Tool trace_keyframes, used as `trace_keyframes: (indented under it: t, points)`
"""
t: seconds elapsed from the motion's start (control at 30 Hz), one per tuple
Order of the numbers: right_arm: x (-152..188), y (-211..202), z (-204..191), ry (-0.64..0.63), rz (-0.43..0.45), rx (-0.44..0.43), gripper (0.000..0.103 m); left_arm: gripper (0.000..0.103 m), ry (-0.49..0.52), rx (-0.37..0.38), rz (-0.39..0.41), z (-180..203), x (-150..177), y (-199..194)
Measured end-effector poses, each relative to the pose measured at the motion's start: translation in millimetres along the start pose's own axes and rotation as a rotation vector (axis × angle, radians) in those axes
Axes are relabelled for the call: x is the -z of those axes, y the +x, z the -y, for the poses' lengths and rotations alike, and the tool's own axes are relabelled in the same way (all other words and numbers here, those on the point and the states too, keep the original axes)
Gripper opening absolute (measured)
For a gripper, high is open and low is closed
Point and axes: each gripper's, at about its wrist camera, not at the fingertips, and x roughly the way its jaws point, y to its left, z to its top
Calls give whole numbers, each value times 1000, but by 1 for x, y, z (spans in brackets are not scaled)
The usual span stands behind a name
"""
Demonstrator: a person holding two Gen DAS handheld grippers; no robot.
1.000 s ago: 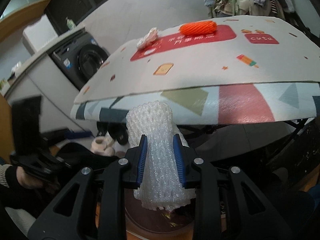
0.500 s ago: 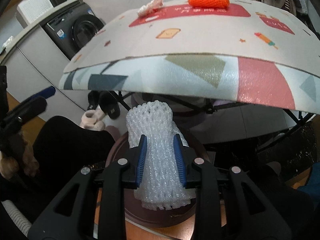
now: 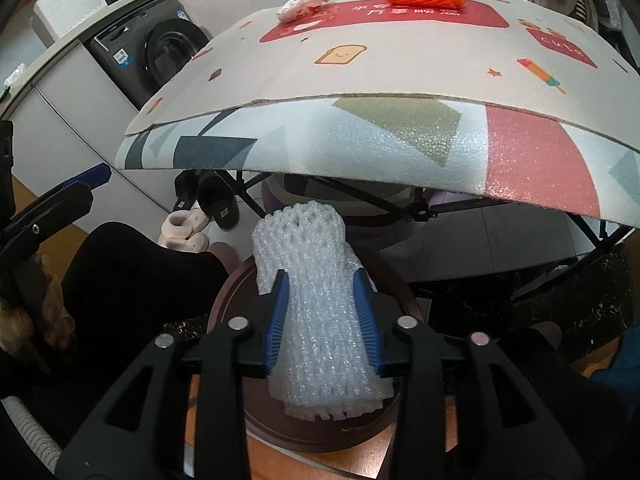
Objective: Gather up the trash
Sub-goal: 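Open the left tool over the brown bin while the right tool releases the foam net, then move both tools back over the table toward the crumpled paper and orange net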
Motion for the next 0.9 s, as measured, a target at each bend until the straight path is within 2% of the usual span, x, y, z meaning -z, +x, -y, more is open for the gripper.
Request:
trace_keyframes:
  t: [0.07, 0.13, 0.2, 0.57, 0.9]
  points:
    - [0, 1, 1, 6, -7, 9, 54, 95, -1, 0, 1, 0, 0, 0]
    - [0, 1, 2, 10, -2, 12, 81, 95, -5, 0, 0, -1, 0, 1]
    - [-1, 0, 2, 12, 11, 24, 94, 95, -8, -1, -1, -2, 0, 1]
    - [-2, 1, 8, 34, 8, 68, 97, 95, -15, -1, -2, -4, 0, 1]
    - [-9, -12, 9, 38, 49, 91, 97, 95, -49, 6, 1, -10, -7, 1]
